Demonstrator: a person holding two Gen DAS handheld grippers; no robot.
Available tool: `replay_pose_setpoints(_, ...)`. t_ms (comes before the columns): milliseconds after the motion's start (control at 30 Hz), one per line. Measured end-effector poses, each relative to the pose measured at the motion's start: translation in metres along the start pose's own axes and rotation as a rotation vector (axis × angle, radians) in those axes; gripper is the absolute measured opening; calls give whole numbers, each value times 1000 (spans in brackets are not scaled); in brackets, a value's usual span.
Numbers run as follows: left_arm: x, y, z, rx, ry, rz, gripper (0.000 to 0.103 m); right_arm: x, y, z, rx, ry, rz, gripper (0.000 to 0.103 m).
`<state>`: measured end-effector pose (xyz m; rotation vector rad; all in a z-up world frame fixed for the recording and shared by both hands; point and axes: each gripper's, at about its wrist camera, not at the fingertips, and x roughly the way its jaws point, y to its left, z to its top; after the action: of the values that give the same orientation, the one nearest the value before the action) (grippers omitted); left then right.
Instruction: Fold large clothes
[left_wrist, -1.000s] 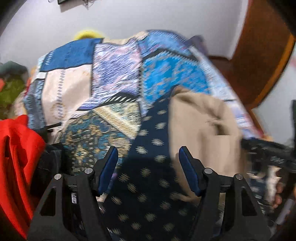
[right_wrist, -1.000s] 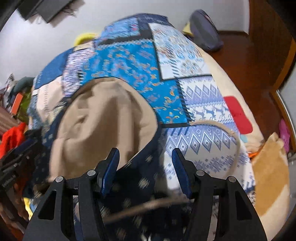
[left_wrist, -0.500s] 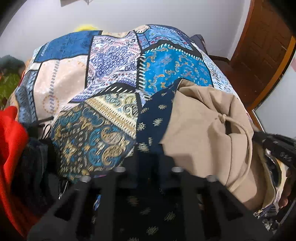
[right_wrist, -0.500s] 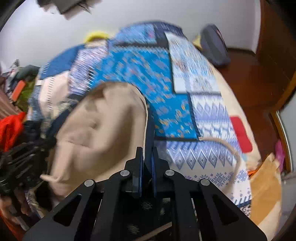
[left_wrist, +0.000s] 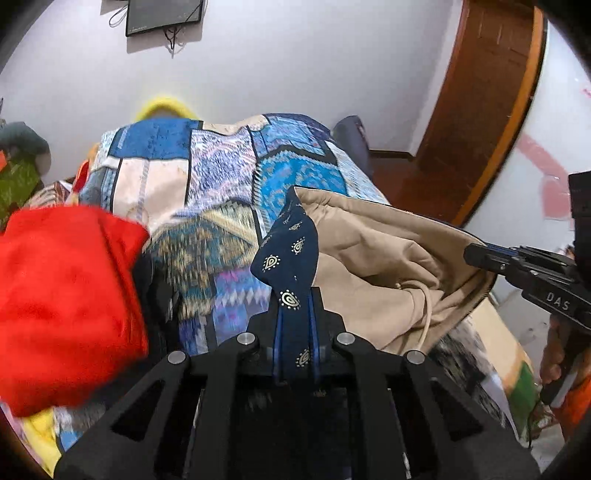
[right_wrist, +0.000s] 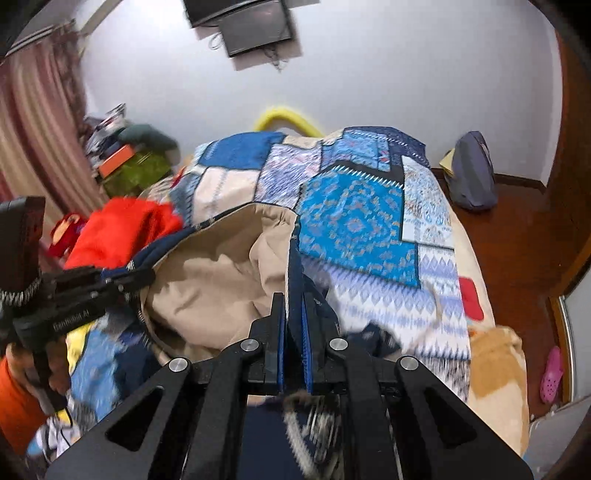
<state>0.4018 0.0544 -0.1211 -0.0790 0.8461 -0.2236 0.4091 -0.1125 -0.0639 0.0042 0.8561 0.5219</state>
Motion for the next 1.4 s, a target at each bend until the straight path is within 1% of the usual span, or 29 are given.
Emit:
replay_pose_setpoints(100,-19,0,-32,-17,11,-23,12,-15,9,-24,-32,20,-9,7)
replay_pose_setpoints(167,-26,0,-54,-13,24,-12,12,-21,14,-39,-56,34,-26,7)
replay_pose_setpoints(233,-29,-1,-73,-15,36,-8,12,-22,13,-56,-46,65,-22,7)
replay_pose_setpoints(300,-29,-2,-93,-26,61,-9,12,-19,10,-70,-24,95,-15,7)
replay_pose_setpoints(367,-27,-2,-112,-23,79,10,12,-14,7,-83,-10,121,-27,7)
replay_pose_setpoints(433,-24,-2,-127,-18,97,34,12,-13,3,-96,21,147,-19,7)
replay_pose_setpoints(500,-17,0,-139,-20,123,50,12,-8,0,-110,38,173,-34,7)
replay_pose_setpoints(567,-10,2,-151,-23,150,68,12,0,-2,-120,24,199,-70,7)
replay_pose_setpoints(633,-6,5,-156,-20,159,87,13,3,-3,-128,24,217,-71,8)
replay_pose_setpoints(733,-7,8,-158,-17,160,102,25,6,-5,-133,18,227,-94,8)
replay_pose_setpoints(800,-10,9,-156,-15,152,113,38,4,-5,-133,18,229,-92,10)
replay_pose_setpoints(833,-13,9,-154,-10,148,115,40,3,-5,-130,21,232,-87,12)
replay_pose_setpoints(967,-25,6,-143,1,114,135,41,-3,4,-121,6,225,-91,16)
replay_pose_setpoints(1067,-30,6,-127,-5,82,118,42,-7,11,-107,-5,190,-73,30)
replay_pose_setpoints(1100,-30,7,-121,-8,75,112,45,-8,13,-103,-8,177,-67,37)
replay_pose_setpoints(1133,-30,7,-116,-10,67,107,46,-8,15,-98,-13,161,-62,41)
replay_pose_setpoints(1233,-26,5,-97,-3,45,91,48,-5,21,-85,-28,128,-51,43)
replay_pose_setpoints(1400,-7,-4,-75,38,38,85,48,16,22,-65,-19,133,-23,43)
